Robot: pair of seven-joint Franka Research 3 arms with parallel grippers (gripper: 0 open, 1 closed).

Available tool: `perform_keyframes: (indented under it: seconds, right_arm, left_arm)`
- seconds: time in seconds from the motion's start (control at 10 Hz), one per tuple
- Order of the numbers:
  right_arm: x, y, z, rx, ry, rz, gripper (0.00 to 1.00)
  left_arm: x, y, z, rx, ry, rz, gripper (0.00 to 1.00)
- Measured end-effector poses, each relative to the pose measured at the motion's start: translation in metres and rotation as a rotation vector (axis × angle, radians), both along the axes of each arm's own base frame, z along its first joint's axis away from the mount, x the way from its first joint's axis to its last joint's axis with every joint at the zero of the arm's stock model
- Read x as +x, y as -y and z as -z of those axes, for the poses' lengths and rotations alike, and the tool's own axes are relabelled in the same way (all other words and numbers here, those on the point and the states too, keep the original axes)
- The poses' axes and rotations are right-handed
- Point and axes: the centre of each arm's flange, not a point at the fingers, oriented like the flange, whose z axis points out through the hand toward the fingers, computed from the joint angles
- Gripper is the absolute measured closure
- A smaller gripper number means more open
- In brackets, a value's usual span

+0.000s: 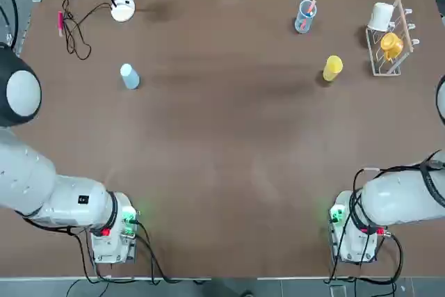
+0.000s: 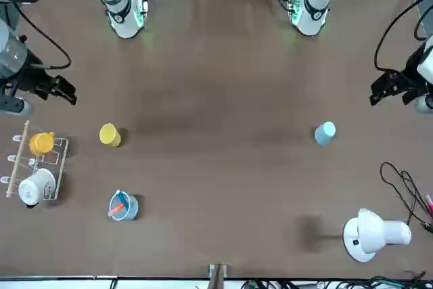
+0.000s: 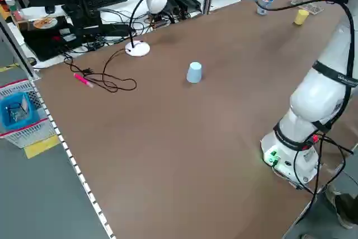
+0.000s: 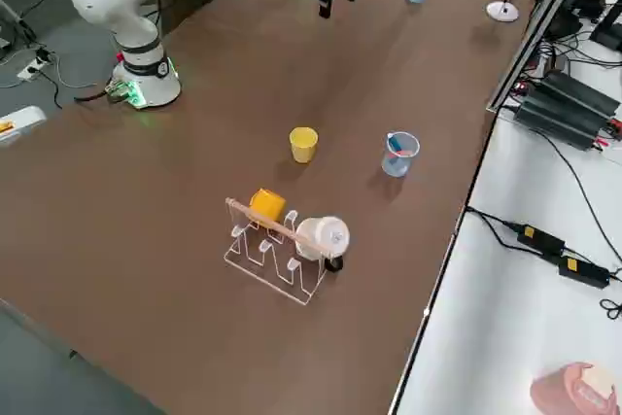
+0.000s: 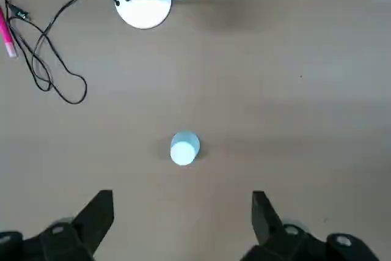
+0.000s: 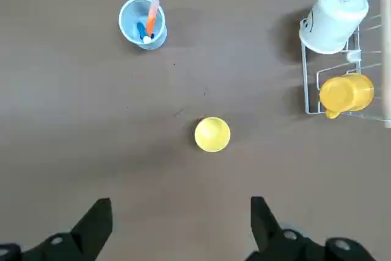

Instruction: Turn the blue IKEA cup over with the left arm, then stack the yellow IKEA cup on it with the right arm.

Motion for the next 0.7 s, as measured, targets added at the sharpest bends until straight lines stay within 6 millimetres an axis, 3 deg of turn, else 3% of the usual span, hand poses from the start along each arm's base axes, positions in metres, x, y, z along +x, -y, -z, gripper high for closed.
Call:
perform_keyframes:
  seconds: [0.5,0.7]
  right_arm:
    - [0.0,0.0,0.0,0.0,0.003,0.0,0.0]
    - [0.0,0.0,0.0,0.0,0.003,0.0,0.0]
  left_arm:
    - [0.0,0.002,0.001,-0.036,-0.007,0.107,0.0]
    - [0.001,-0.017,0.007,-0.037,-0.019,0.234,0.0]
